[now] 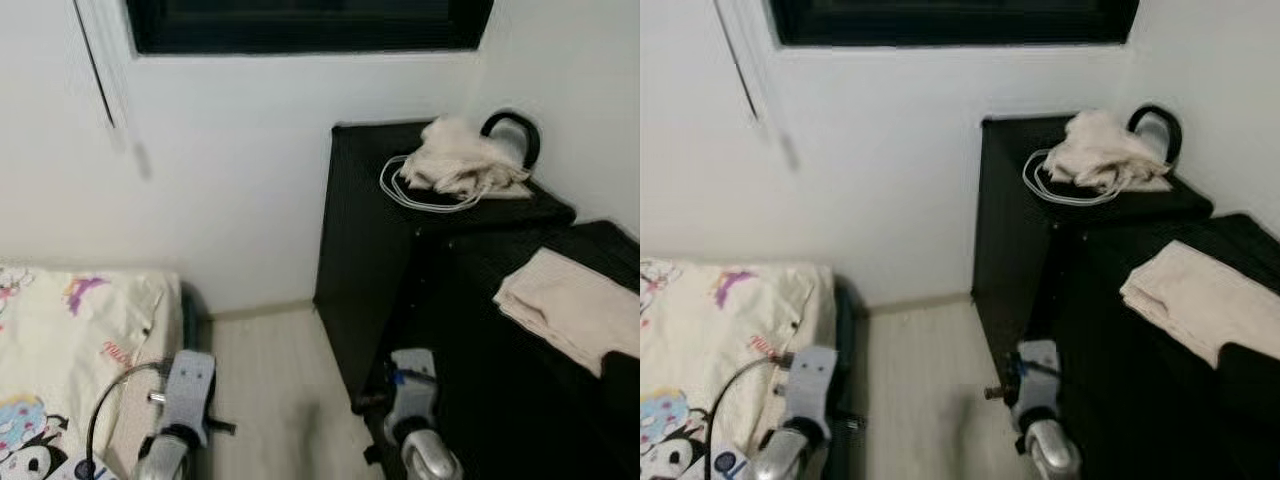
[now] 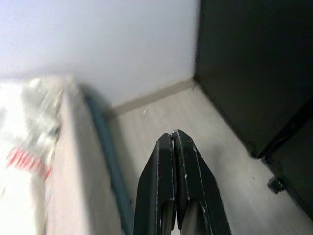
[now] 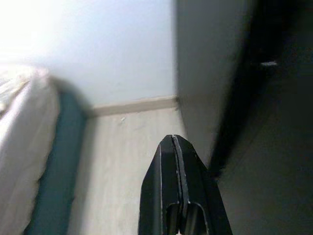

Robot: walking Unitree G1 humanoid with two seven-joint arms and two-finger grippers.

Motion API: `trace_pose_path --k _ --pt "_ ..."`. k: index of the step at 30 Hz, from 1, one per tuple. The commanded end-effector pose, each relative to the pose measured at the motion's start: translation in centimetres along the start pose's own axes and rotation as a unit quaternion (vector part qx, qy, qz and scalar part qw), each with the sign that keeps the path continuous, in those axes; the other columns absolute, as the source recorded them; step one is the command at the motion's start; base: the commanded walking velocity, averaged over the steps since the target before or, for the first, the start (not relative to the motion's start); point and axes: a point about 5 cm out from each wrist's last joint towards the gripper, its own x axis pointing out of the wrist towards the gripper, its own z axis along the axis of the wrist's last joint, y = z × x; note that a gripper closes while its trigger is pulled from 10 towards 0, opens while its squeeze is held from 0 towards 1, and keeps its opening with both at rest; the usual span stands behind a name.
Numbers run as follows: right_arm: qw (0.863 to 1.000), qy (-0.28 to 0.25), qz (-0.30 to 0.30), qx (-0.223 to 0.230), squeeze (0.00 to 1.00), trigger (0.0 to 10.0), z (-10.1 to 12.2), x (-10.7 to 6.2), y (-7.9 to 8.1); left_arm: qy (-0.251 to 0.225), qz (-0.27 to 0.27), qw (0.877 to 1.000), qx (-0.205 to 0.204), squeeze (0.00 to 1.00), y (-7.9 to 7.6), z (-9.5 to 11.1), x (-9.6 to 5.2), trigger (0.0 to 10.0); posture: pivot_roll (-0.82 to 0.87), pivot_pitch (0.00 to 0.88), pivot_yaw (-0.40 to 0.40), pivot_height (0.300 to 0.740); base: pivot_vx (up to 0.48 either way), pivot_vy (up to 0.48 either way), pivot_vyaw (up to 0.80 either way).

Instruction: Clean up the room

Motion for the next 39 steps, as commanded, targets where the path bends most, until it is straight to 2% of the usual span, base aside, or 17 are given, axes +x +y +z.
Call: trace_pose_path --k 1,13,16,20,28,31,39 --pt "1.0 0.014 -0.015 0.0 0.0 10.0 -0.6 -0.5 -1.0 0.004 -0.01 1.0 -0.006 0.0 -0.8 -0.2 -0.1 10.0 -0.03 0.094 -0.045 0.74 0.431 0.0 0.0" --pt "1.0 0.014 -0.013 -0.002 0.0 10.0 -0.5 -0.4 -1.0 0.005 -0.006 1.0 -0.007 0.0 -0.7 -0.3 0.0 10.0 -0.03 0.097 -0.047 0.74 0.43 0.0 0.0" --pt "0.999 0.036 0.02 -0.016 0.0 10.0 -0.8 -0.1 -0.1 0.006 -0.003 1.0 -0.007 0.0 -0.6 -0.3 0.0 10.0 -0.03 0.1 -0.045 0.74 0.431 0.0 0.0" --pt "0.998 0.037 0.039 -0.029 0.0 10.0 -0.8 -0.1 0.4 0.007 -0.001 1.0 -0.007 0.0 -0.5 -0.3 0.0 10.0 -0.03 0.103 -0.046 0.74 0.427 0.0 0.0" --pt "0.998 0.028 0.04 -0.032 0.0 10.0 -0.5 0.1 0.4 0.008 0.008 1.0 -0.008 0.0 -0.3 -0.4 -0.1 10.0 -0.03 0.106 -0.046 0.74 0.404 0.0 0.0" --pt "0.998 0.025 0.047 -0.034 0.0 10.0 -0.3 0.2 0.5 0.008 0.038 0.999 -0.016 0.0 0.5 -0.7 -0.2 10.0 -0.04 0.109 -0.045 0.74 0.0 0.0 0.0" --pt "0.997 0.033 0.055 -0.035 0.0 10.0 -0.5 0.1 0.7 0.007 0.039 0.999 -0.01 0.0 0.9 -0.8 -0.4 10.0 -0.03 0.107 -0.048 0.74 0.0 0.0 0.0"
